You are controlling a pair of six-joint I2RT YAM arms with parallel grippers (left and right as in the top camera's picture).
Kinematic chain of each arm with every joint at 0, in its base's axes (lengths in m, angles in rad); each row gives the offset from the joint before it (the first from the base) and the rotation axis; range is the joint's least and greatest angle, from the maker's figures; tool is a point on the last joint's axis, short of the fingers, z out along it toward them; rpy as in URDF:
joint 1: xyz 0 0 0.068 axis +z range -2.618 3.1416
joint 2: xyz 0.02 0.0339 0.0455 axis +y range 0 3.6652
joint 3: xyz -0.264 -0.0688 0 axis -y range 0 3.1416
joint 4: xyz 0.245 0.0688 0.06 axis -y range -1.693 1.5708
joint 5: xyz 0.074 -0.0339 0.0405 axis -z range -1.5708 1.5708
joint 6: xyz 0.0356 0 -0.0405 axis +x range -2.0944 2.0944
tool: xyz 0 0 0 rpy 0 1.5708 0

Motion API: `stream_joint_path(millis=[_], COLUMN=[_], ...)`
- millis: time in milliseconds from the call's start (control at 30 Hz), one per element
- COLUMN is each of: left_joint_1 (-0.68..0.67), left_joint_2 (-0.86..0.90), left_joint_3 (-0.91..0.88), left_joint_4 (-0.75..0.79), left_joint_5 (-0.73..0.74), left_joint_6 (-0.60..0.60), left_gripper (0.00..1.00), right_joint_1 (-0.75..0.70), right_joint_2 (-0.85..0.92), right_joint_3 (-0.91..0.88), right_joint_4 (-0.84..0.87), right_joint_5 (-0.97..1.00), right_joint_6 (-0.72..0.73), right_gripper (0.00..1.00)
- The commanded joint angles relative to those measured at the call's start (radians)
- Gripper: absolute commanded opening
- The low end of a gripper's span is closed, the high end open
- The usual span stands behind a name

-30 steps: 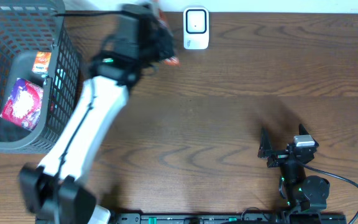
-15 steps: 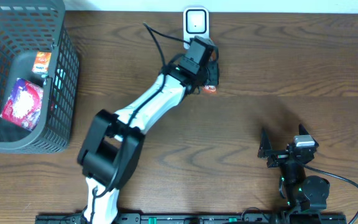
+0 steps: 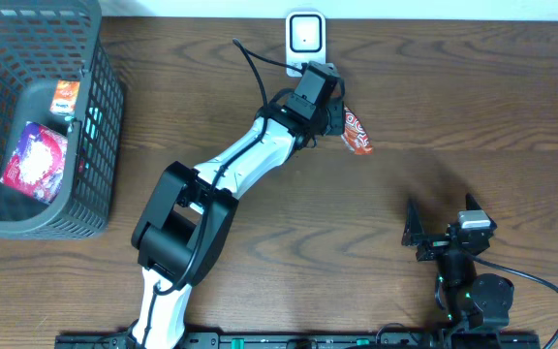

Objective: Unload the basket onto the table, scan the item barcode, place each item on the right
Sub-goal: 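Carry the bar to the scanner and drop it on the table, then return the left gripper to the basket and grasp the purple pad pack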

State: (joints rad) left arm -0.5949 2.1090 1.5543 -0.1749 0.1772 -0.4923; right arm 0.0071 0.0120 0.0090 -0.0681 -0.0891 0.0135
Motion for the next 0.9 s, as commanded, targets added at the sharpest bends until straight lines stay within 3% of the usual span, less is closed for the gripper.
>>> stream_joint_path(millis=[0, 233, 433, 567, 867], left_joint_1=[0.027, 0.126, 0.270, 0.423, 0.818], left_joint_2=[-0.094, -0.308, -0.497, -0.588, -0.658], left_joint_3=[0.013, 0.013, 0.013, 0.013, 0.013], left_joint_4=[0.006, -0.038, -0.158, -0.204, -0.217], left_joint_5=[-0.010, -0.010, -0.010, -0.011, -0.010], left_joint_6=[0.014, 0.045, 0.218, 0.363, 0.357], left_gripper=[0.39, 0.40, 0.46, 0.50, 0.51], right_joint_1=[0.007, 0.007, 0.007, 0.007, 0.007], right_joint_2=[-0.005, -0.005, -0.005, -0.005, -0.005], right_joint_3=[-0.003, -0.003, -0.003, -0.003, -0.003], right_joint_4=[-0.002, -0.002, -0.002, -0.002, -0.002], right_joint_5=[0.005, 0.005, 0.005, 0.005, 0.005], right_joint_6=[-0.007, -0.007, -0.007, -0.007, -0.007], right_gripper=[0.99, 0.99, 0.99, 0.99, 0.99])
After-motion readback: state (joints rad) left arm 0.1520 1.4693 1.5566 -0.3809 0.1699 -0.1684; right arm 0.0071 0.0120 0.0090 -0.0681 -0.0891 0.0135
